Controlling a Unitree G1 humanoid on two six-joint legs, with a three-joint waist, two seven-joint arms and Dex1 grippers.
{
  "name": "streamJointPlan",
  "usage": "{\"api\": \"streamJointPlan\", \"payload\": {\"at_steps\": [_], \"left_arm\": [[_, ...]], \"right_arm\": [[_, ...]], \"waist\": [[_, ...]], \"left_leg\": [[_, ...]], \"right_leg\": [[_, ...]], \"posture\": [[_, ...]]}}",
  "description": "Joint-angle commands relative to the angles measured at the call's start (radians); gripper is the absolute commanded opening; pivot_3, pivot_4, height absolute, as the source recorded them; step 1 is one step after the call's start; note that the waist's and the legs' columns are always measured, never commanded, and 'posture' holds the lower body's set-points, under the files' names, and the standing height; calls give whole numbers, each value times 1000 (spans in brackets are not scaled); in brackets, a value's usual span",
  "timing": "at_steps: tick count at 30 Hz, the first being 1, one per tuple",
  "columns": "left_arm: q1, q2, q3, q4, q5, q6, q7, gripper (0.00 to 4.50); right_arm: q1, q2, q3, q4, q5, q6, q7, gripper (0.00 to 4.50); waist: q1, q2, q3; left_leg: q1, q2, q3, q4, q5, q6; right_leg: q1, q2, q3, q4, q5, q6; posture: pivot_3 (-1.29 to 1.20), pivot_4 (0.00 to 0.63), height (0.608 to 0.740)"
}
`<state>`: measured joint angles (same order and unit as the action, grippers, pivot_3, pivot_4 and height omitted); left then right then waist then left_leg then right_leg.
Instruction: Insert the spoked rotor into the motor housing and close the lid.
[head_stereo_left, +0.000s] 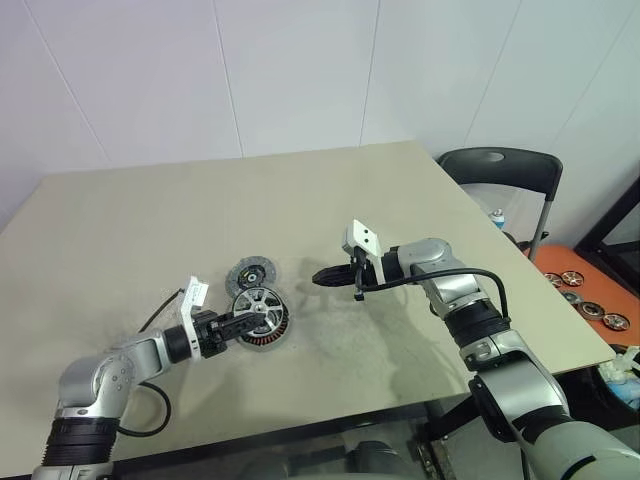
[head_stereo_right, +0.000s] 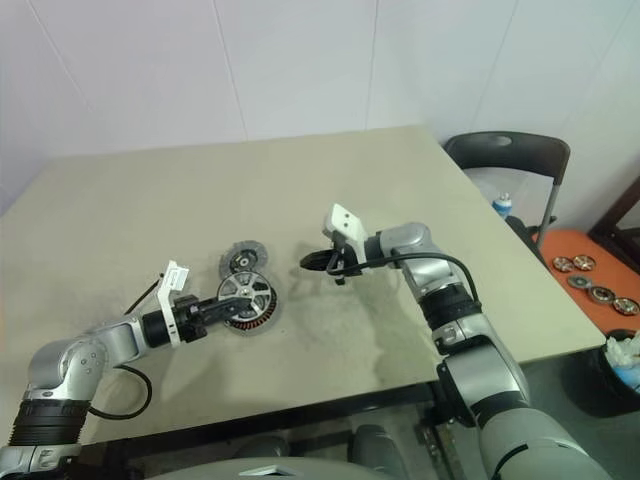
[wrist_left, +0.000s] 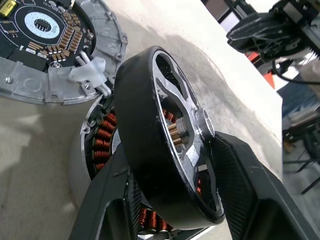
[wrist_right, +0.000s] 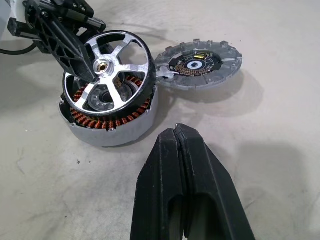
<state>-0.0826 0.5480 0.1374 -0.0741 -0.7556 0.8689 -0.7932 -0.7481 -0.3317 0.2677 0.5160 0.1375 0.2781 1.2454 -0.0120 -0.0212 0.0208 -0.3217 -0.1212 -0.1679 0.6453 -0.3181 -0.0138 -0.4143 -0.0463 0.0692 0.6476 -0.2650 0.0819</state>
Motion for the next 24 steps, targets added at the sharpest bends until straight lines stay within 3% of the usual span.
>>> {"api": "streamJointPlan", "payload": {"at_steps": [1, 5, 24], "left_arm": [[7, 12, 5, 3, 43, -39, 7, 2991], [9, 16, 6, -5, 30, -13, 1, 4272], [23, 43, 36, -17, 9, 15, -8, 4272]], "right_arm": [[-22, 9, -9, -9, 2, -15, -5, 0], [-21, 9, -9, -13, 4, -11, -5, 0], [-21, 26, -2, 15, -13, -25, -7, 0]], "waist": [[0, 0, 0], [0, 0, 0], [-3, 1, 1]], "left_leg": [[0, 0, 0, 0, 0, 0], [0, 0, 0, 0, 0, 0], [0, 0, 0, 0, -1, 1]], "right_leg": [[0, 0, 0, 0, 0, 0], [0, 0, 0, 0, 0, 0], [0, 0, 0, 0, 0, 0]], "posture": [[0, 0, 740], [0, 0, 740], [0, 0, 740]]}}
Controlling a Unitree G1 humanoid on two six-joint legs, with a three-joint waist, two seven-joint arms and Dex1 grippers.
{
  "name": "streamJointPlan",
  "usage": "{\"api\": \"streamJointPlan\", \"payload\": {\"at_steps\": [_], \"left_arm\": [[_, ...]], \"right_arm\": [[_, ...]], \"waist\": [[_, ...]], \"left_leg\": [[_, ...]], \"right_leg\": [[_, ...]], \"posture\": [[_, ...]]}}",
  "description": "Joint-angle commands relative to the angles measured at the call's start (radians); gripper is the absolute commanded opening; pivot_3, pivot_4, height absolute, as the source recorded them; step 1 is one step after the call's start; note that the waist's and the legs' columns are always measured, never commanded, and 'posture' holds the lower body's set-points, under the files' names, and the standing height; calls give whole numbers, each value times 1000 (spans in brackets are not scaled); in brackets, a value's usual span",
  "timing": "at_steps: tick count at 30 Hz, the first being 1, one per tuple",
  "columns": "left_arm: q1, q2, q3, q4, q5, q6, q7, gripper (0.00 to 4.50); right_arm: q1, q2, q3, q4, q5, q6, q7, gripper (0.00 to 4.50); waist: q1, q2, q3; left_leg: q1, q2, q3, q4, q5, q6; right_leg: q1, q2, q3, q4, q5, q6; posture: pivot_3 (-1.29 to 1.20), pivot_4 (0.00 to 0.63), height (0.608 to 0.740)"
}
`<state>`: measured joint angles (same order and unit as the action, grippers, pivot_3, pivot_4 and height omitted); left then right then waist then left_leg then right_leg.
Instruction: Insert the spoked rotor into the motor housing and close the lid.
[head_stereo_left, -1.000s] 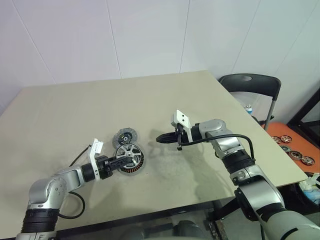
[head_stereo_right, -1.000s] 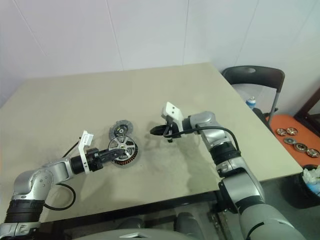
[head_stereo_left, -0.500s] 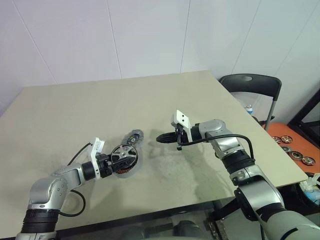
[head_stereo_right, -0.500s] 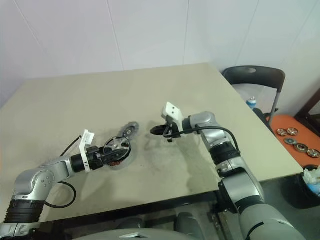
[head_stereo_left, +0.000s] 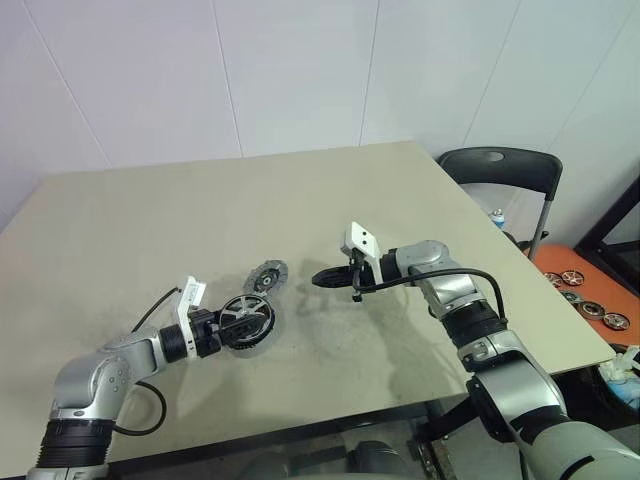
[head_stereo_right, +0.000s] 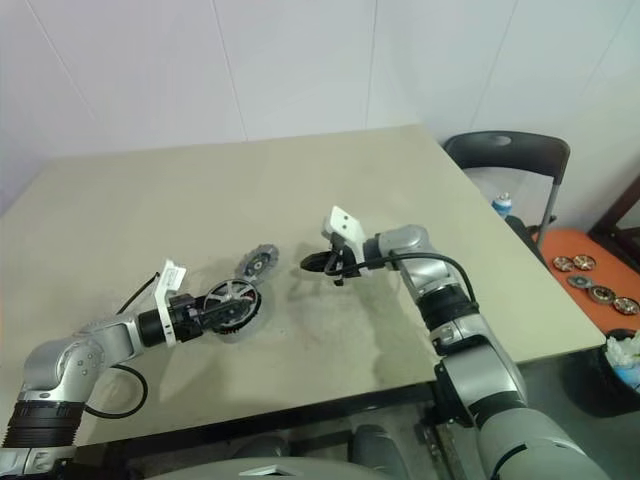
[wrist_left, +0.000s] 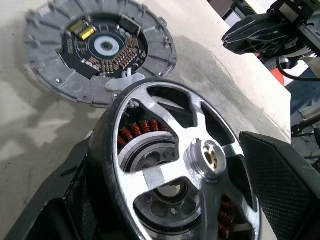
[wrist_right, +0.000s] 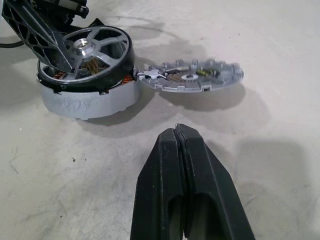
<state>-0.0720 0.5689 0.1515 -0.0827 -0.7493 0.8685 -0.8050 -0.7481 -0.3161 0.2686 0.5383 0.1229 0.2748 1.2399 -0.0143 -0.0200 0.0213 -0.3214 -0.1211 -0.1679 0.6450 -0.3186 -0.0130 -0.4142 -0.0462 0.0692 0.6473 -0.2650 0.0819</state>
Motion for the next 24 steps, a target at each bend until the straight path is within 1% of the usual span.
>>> {"api": "streamJointPlan", "payload": {"at_steps": [1, 8, 11, 12, 15, 19, 24], "left_arm": [[14, 25, 24, -9, 1, 17, 3, 4272], [30, 13, 31, -30, -15, 38, 30, 4272], [20, 11, 63, -56, -75, 79, 33, 4272], [5, 11, 96, -73, -125, 111, 42, 4272], [-9, 44, 130, -134, -181, 152, 41, 4272], [17, 84, 110, -129, -153, 157, 32, 4272], [33, 90, 117, -126, -152, 150, 41, 4272]], "right_arm": [[-20, 13, -3, -5, 1, -24, -2, 0], [-7, 25, 1, -8, -1, -26, -4, 0], [-2, 28, 1, -14, 2, -21, -6, 0], [0, 28, 0, -15, 3, -19, -6, 0], [6, 27, 1, -17, 3, -18, -6, 0], [6, 36, 1, -1, -1, -27, -15, 0], [20, 44, 5, -14, 1, -23, -21, 0]], "waist": [[0, 0, 0], [-1, 0, 0], [0, 0, 0], [0, 0, 0], [1, 0, 1], [1, 2, 1], [3, 2, 2]], "left_leg": [[0, 0, 0, 0, 0, 0], [0, 0, 0, 0, 0, 0], [0, 0, 0, 0, 0, 0], [0, 0, 0, 0, 0, 0], [0, 0, 0, 0, -1, 0], [0, 0, 0, 0, -1, 0], [-1, 0, 0, 0, -1, 0]], "right_leg": [[0, 0, 0, 0, 0, 0], [0, 0, 0, 0, 0, 0], [0, 0, 0, 0, 0, 0], [0, 0, 0, 0, 0, 0], [0, 0, 0, 0, 0, 0], [0, 0, 0, 0, 0, 0], [0, 0, 0, -1, 0, 0]], "posture": [[0, 0, 740], [0, 0, 740], [0, 0, 740], [0, 0, 740], [0, 0, 740], [0, 0, 740], [0, 0, 740]]}}
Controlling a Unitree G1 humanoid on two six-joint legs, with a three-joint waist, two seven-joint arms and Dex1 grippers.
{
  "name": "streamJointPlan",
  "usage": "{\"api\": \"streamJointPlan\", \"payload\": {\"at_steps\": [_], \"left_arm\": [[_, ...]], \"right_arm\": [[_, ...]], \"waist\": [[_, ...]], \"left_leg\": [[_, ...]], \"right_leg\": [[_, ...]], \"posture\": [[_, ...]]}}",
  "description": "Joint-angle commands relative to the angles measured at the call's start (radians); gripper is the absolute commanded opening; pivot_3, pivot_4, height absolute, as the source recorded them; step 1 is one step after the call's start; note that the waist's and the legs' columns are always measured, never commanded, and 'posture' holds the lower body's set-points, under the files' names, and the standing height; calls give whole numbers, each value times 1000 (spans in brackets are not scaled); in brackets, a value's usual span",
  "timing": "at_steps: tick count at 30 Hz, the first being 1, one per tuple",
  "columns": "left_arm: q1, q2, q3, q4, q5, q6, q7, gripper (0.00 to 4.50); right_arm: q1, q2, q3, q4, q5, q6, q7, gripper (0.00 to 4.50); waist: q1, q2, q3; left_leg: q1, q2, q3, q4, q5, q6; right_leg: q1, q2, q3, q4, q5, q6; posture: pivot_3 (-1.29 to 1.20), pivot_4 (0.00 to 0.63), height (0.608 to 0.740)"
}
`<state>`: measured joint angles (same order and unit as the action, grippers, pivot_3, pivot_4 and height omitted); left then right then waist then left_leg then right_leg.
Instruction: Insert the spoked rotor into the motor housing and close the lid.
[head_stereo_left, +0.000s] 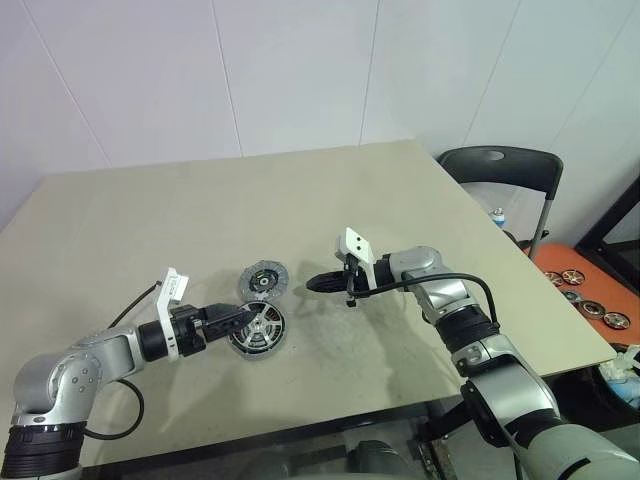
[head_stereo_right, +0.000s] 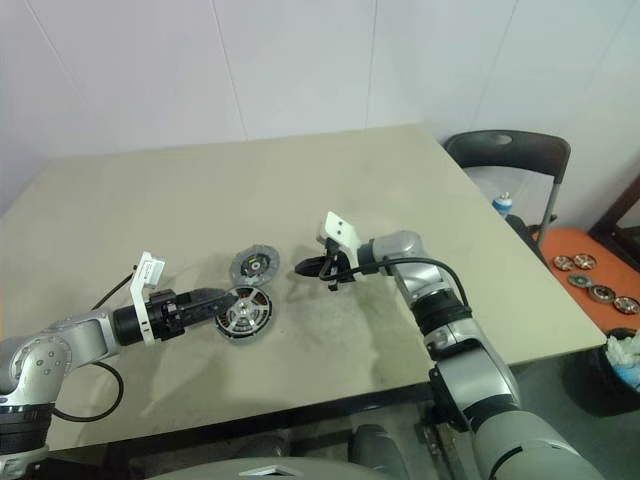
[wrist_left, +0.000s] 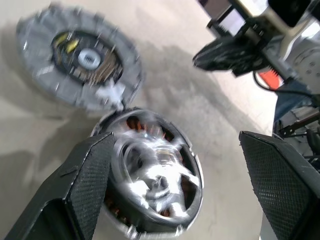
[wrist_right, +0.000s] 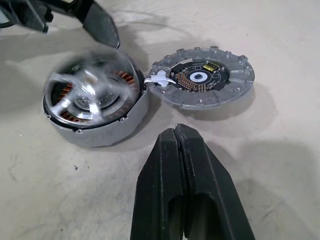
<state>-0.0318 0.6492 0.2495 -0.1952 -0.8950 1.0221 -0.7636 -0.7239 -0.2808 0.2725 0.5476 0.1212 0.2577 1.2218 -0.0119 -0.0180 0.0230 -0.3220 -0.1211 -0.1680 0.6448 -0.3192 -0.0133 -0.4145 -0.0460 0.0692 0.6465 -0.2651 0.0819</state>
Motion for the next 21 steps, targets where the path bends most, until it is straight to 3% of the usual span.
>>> {"api": "streamJointPlan", "payload": {"at_steps": [1, 13, 21], "left_arm": [[-8, 9, 23, -11, -7, -4, 1, 4272], [10, 18, 71, -10, 2, -37, 15, 4272], [61, 149, 123, -81, 36, -92, -73, 4272]], "right_arm": [[-3, 10, 1, -23, 3, -7, -3, 0], [-43, 50, -18, -65, 39, 22, -14, 0], [-43, 36, 72, -88, 27, 54, 124, 0]], "waist": [[1, 0, 0], [-2, 1, 1], [-1, 4, 3]], "left_leg": [[0, 0, 0, 0, 0, 0], [0, 0, 0, 0, 0, 0], [0, 0, 0, 0, -1, -1]], "right_leg": [[0, 0, 0, 0, 0, 0], [0, 0, 0, 0, 0, 0], [0, 0, 0, -1, 0, 0]], "posture": [[0, 0, 740], [0, 0, 740], [0, 0, 740]]}}
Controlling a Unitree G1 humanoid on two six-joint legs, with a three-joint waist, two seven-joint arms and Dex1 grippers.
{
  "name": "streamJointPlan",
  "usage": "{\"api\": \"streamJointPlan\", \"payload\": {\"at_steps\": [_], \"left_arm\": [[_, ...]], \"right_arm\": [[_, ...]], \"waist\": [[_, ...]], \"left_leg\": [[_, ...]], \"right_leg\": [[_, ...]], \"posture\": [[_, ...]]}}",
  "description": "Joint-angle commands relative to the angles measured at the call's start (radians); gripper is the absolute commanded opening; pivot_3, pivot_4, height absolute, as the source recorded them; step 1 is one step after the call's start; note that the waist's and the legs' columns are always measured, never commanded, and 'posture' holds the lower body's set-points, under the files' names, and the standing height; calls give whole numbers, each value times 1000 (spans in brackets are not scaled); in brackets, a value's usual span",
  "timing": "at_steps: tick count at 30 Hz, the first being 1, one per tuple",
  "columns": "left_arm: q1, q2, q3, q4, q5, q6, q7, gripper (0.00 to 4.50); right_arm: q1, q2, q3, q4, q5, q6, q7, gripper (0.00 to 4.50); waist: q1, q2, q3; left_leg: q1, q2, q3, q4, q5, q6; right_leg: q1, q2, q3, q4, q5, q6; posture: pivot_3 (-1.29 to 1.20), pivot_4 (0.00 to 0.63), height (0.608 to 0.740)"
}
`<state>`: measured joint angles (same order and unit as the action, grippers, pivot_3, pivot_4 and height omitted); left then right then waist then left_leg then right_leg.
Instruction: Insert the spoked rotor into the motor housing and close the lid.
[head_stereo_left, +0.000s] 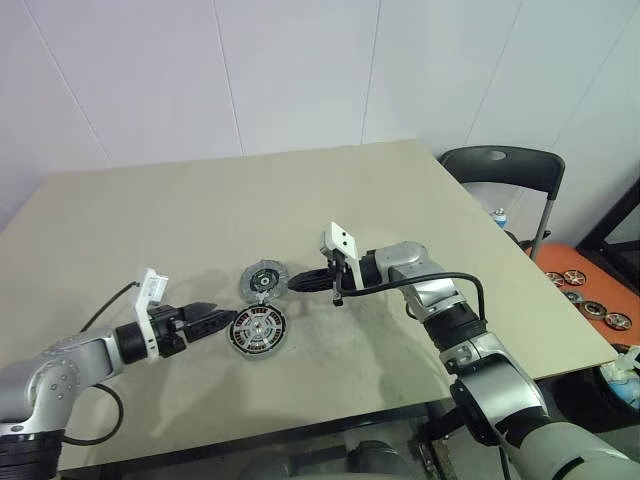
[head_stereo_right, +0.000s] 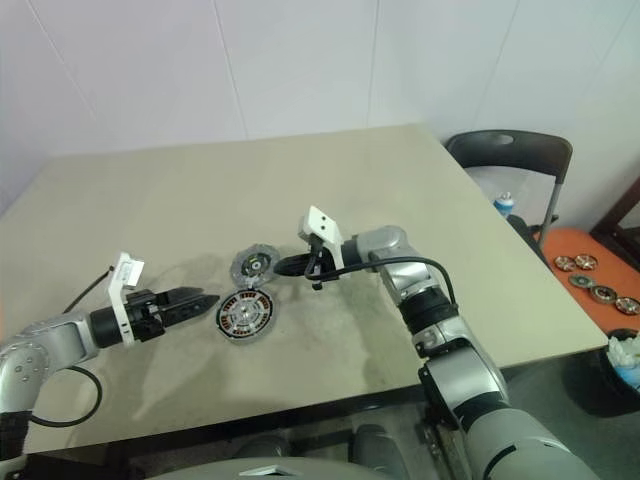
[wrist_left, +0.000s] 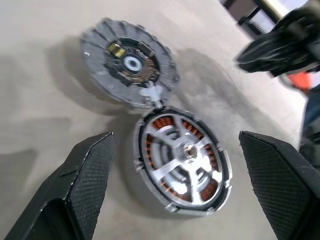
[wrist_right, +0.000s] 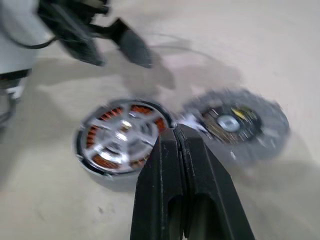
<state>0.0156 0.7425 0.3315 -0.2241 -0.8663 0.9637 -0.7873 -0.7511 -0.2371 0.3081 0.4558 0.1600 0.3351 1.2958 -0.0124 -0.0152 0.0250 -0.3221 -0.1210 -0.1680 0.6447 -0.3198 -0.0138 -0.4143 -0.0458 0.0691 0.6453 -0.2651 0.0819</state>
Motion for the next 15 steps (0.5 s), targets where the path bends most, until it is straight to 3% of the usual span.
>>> {"api": "streamJointPlan", "payload": {"at_steps": [1, 15], "left_arm": [[24, 72, 41, -52, 20, -45, -59, 4272], [56, 56, 68, -40, 34, -69, -28, 4272]], "right_arm": [[-19, -4, 50, 21, -24, -41, 55, 0], [-42, 126, 136, 98, -76, -71, 45, 0]], "waist": [[0, 2, 1], [-1, 4, 3]], "left_leg": [[0, 0, 0, 0, 0, 0], [0, 0, 0, 0, -1, 0]], "right_leg": [[0, 0, 0, 0, 0, 0], [-1, 1, 0, 0, 0, 0]], "posture": [[0, 0, 740], [0, 0, 740]]}}
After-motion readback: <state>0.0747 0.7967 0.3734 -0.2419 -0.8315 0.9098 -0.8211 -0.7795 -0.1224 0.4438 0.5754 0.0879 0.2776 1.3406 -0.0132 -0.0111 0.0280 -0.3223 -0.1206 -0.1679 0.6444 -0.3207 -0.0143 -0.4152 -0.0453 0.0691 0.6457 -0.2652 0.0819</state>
